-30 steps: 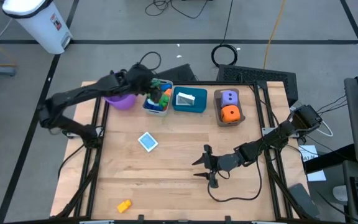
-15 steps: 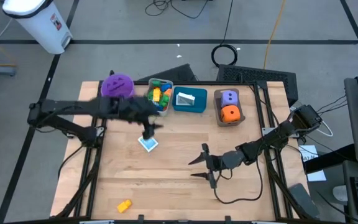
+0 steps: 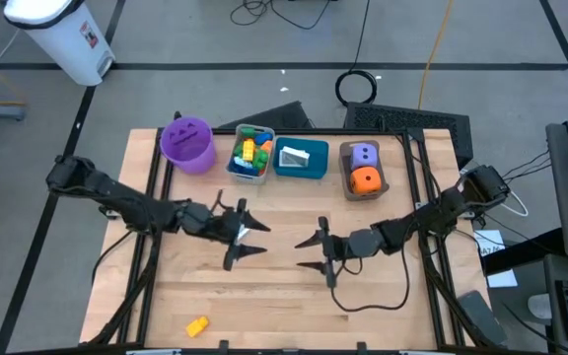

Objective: Pick & Place Toys
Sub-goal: Put the light blue deck of cards into the blue bin

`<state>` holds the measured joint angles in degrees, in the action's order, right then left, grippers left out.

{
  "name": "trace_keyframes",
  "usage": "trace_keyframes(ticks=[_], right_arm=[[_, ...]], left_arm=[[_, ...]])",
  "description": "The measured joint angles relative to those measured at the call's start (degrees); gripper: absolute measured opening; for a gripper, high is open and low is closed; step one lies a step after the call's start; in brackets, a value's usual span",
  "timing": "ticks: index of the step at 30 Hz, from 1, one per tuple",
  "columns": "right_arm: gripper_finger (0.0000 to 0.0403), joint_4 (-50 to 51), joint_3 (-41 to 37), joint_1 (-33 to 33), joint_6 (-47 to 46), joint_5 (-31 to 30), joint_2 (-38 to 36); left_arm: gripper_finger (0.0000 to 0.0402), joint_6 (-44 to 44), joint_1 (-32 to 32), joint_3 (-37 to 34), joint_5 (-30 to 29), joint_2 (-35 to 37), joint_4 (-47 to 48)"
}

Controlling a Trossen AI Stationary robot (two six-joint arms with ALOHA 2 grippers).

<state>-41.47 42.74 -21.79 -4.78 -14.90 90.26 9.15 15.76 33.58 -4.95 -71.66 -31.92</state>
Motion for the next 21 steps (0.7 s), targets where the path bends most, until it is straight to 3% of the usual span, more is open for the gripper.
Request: trace_keyframes(ticks=[6,21], right_arm=[[0.0208,-0.77,0.0,1.2,-0.02,0.0,0.0],[0.0208,-0.37,0.0,1.52,0.0,0.02,0.0]], left_arm=[[0.0276,-1.11,1.86,-2.49,-6.1,0.0,-5.71],[0.0276,4.44,1.95,-2.44,-4.43,-7.26,-8.75]])
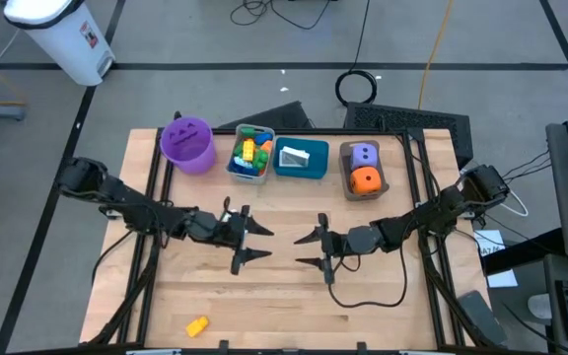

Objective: Pick & Place Toys
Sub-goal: Put the light blue deck of cards into the blue bin

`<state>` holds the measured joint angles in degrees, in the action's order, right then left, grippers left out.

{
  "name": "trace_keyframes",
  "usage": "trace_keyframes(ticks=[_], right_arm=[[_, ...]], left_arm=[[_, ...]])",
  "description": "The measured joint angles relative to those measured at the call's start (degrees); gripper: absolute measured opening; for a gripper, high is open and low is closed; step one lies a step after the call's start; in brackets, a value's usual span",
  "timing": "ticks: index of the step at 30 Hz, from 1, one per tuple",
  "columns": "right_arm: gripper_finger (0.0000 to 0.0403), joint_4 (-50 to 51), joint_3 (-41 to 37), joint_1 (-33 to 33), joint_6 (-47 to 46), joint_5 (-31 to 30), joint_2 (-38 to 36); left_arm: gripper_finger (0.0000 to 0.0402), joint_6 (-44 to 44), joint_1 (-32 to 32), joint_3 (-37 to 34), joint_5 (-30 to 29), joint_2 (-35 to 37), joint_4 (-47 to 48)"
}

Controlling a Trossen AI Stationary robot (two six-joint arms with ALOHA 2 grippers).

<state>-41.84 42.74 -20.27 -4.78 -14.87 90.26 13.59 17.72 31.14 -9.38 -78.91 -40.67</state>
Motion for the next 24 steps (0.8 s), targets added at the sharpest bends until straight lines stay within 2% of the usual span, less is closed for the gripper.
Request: trace_keyframes(ticks=[4,7,11,17,24], right_arm=[[0.0208,0.15,0.0,0.0,-0.08,0.0,0.0],[0.0208,0.17,0.0,0.0,-0.08,0.0,0.0],[0.0208,0.51,0.0,0.0,-0.08,0.0,0.0],[0.0208,0.57,0.0,0.0,-0.08,0.0,0.0],[0.0208,0.54,0.0,0.0,-0.08,0.0,0.0]], left_arm=[[0.0276,-2.47,0.0,0.0,1.69,-1.68,0.32],[0.0276,-3.41,-0.64,0.04,-1.09,-2.47,-0.06],[0.0276,-0.43,-2.66,0.02,-4.17,-2.53,0.02],[0.0276,7.7,-5.37,0.02,-4.25,-2.52,0.42],[0.0276,9.55,-5.81,0.02,-4.18,-2.54,2.56]])
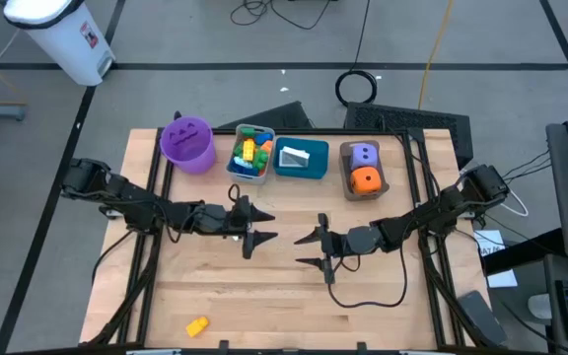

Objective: Pick & Place Toys
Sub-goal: Put the light blue deck of cards into the blue bin

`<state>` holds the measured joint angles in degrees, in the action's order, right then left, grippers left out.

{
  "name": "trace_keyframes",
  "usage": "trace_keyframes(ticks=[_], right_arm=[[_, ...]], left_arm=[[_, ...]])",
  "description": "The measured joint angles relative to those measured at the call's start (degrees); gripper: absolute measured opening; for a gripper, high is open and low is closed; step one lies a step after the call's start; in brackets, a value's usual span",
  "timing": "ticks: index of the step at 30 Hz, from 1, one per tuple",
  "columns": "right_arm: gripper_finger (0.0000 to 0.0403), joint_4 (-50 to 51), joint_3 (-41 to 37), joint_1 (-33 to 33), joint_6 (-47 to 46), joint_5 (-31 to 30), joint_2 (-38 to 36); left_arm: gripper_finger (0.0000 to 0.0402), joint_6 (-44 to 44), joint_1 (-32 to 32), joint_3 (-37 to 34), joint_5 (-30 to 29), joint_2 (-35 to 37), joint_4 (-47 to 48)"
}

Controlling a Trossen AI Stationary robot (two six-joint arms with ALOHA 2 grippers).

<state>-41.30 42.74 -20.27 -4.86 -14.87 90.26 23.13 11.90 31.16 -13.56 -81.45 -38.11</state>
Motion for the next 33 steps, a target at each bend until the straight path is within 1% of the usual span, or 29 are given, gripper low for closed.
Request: trace_keyframes(ticks=[3,8,14,17,19,20,24,27,30,33], right_arm=[[0.0208,0.08,0.0,0.0,0.0,0.02,0.0],[0.0208,1.24,0.0,0.0,0.0,0.02,0.0],[0.0208,3.23,0.0,0.0,-0.02,0.03,0.0],[0.0208,3.72,0.0,0.0,-0.14,0.03,0.0],[0.0208,3.93,0.0,-0.02,-0.91,0.04,0.0],[0.0208,3.96,0.0,-0.02,-1.41,0.04,0.0],[0.0208,4.21,-0.01,-0.04,-1.95,0.03,0.0],[0.0208,4.46,-0.02,-0.07,-1.96,0.04,0.0],[0.0208,4.67,-0.02,-0.07,-1.95,0.04,0.0],[0.0208,4.7,-0.02,-0.07,-1.96,0.03,0.0]], left_arm=[[0.0276,-2.77,0.0,0.0,1.27,0.0,1.16],[0.0276,-9.39,0.92,0.0,7.6,0.0,1.25],[0.0276,-19.43,3.09,0.0,7.84,0.0,4.87],[0.0276,-26.37,4.04,0.0,7.91,0.4,9.16],[0.0276,-31.9,4.54,0.08,7.18,1.83,14.77],[0.0276,-34.28,4.81,0.53,5.66,2.72,18.76],[0.0276,-41.46,5.49,3.93,-5.15,6.68,40.77],[0.0276,-45.87,5.44,8.32,-10.34,8.49,54.89],[0.0276,-46.7,5.15,13.05,-10.66,8.46,64.76],[0.0276,-44.55,4.31,16.81,-6.91,7.99,72.96]])
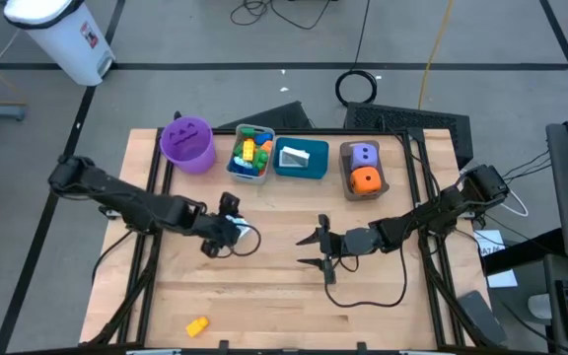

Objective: Pick & Place Toys
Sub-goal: Put the light blue deck of cards into the blue bin

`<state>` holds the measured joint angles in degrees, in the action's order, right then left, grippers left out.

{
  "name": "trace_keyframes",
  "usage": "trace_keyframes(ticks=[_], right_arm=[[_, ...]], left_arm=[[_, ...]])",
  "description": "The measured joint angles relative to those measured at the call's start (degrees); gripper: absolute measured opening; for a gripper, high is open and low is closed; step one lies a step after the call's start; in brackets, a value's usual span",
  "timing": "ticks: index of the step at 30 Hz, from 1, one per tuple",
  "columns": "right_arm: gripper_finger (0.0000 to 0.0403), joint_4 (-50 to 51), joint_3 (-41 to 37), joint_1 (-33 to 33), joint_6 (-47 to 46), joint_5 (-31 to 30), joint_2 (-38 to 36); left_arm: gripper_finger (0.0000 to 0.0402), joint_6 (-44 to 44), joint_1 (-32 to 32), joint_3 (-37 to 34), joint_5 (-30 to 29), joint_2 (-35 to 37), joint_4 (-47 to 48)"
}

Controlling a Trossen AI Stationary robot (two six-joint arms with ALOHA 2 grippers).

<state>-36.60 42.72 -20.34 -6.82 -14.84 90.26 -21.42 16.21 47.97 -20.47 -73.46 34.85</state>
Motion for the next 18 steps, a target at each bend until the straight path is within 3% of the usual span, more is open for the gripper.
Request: trace_keyframes(ticks=[4,9,18], right_arm=[[0.0208,0.0,0.0,0.0,-0.01,0.01,0.0],[0.0208,0.45,0.0,0.0,-0.01,0.12,0.0],[0.0208,2.54,0.0,0.0,-0.01,0.14,0.0]], left_arm=[[0.0276,0.99,-1.95,1.46,3.4,-1.13,5.42],[0.0276,2.51,-4.53,1.48,7.78,-2.64,5.51],[0.0276,5.36,-5.49,1.48,6.3,-2.22,4.69]])
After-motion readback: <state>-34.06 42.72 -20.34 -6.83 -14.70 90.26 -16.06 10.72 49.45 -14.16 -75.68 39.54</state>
